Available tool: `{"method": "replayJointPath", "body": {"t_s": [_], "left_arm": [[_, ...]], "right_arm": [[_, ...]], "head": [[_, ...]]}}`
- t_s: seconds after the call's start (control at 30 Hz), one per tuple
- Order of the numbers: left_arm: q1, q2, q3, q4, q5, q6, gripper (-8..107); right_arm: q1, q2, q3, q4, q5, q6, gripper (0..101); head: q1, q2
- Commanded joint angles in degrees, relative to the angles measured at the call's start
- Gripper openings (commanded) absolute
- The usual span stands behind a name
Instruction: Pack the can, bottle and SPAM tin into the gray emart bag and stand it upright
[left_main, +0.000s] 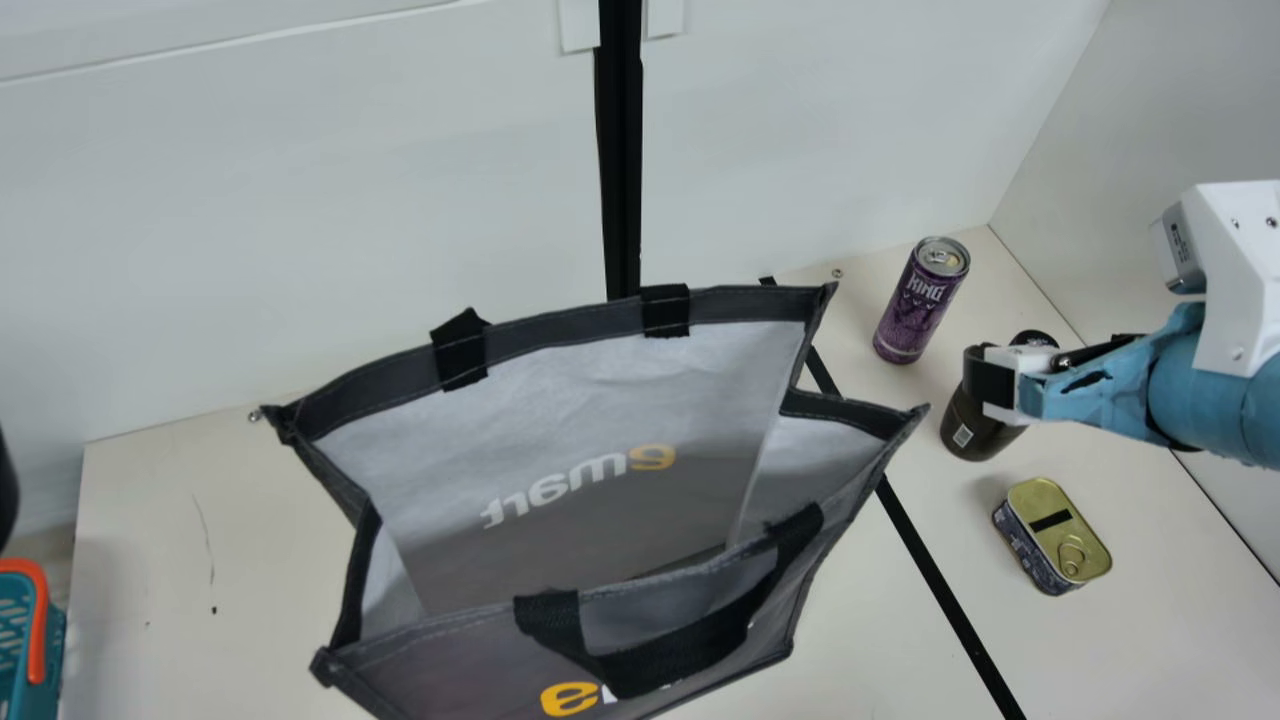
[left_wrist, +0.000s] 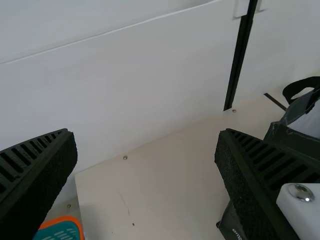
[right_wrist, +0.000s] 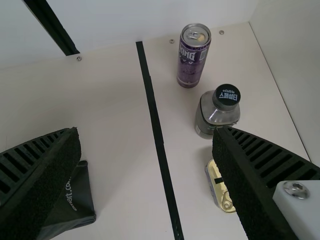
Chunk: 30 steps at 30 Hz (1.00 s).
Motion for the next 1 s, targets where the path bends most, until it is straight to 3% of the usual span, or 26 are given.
{"method": "replayJointPath", "body": {"t_s": [0.0, 0.47, 0.97], "left_arm": [[0.15, 0.64, -1.02, -1.53, 0.51, 1.81, 90], [-1.01, 5.63, -7.54, -8.81, 3.82, 9.50, 90], [-8.37, 10.76, -12.97, -9.28, 4.83, 11.75, 90]], "right_arm": [[0.00, 0.00, 0.00, 0.00, 0.00, 0.00, 95], [0.00, 0.00, 0.00, 0.00, 0.00, 0.00, 95], [0.00, 0.00, 0.00, 0.00, 0.00, 0.00, 95]], "head": [[-1.30, -0.05], [-1.30, -0.05], [-1.30, -0.05]]}}
